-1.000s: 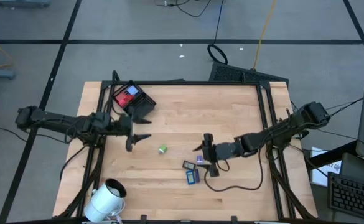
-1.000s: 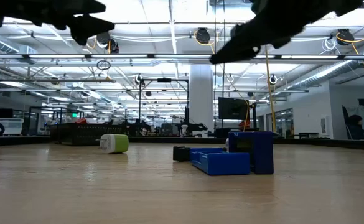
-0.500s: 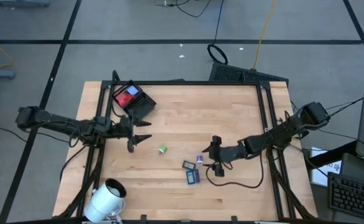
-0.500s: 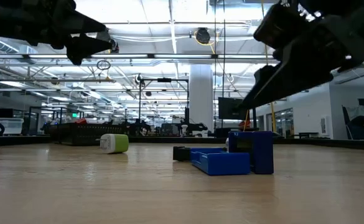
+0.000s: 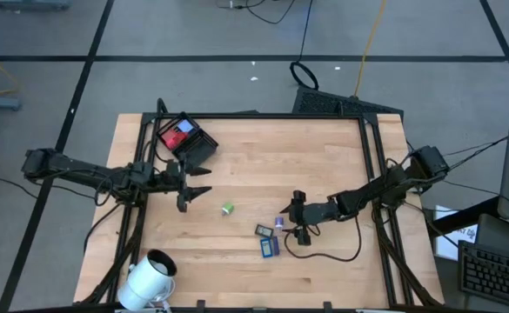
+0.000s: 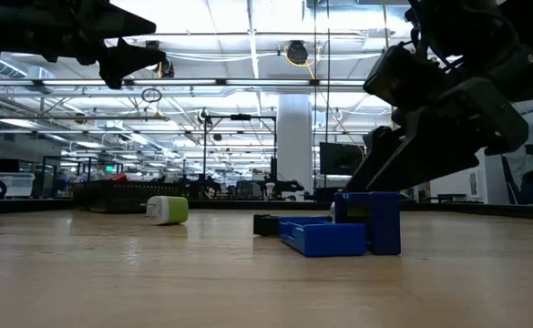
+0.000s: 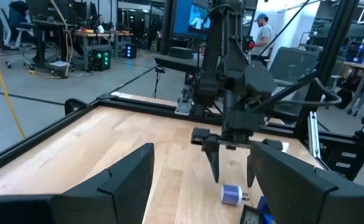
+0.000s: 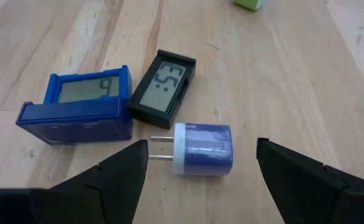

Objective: Pick & Place Office items
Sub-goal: Put the purple charger adapter into the top black bin

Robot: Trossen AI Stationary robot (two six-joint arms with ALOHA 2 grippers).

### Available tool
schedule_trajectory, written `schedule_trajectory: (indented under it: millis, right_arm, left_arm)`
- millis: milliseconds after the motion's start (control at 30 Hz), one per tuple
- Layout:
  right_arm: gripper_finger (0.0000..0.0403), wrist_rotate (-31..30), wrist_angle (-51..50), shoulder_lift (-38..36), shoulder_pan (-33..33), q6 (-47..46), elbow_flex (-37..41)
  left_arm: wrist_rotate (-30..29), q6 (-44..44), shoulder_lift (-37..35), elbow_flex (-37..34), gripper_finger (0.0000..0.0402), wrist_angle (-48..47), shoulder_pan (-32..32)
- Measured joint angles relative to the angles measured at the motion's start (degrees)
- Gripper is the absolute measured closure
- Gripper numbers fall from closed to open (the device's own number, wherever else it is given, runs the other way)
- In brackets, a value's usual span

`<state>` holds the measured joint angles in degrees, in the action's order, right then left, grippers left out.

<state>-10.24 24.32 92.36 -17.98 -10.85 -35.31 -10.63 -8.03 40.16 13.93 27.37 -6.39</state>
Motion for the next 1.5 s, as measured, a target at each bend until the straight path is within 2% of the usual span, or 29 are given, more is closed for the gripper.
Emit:
schedule_trajectory:
  millis: [433,733,1500]
  right_arm:
    - [0.0113,0.02,2.24,1.95,0.76,-0.38,-0.04]
    - [0.0116,0.01,4.67,4.0,0.88,3.18,-0.11]
    - [0.0231,0.06,5.04,4.02,0.94,3.63,-0.13]
  left_arm:
    - [0.0,0.79,0.0,0.0,0.0131,0.23,0.0]
    - [0.0,1.02,0.0,0.02,0.013,0.23,0.0]
    - [0.0,1.67,0.0,0.04,0.0131,0.23,0.0]
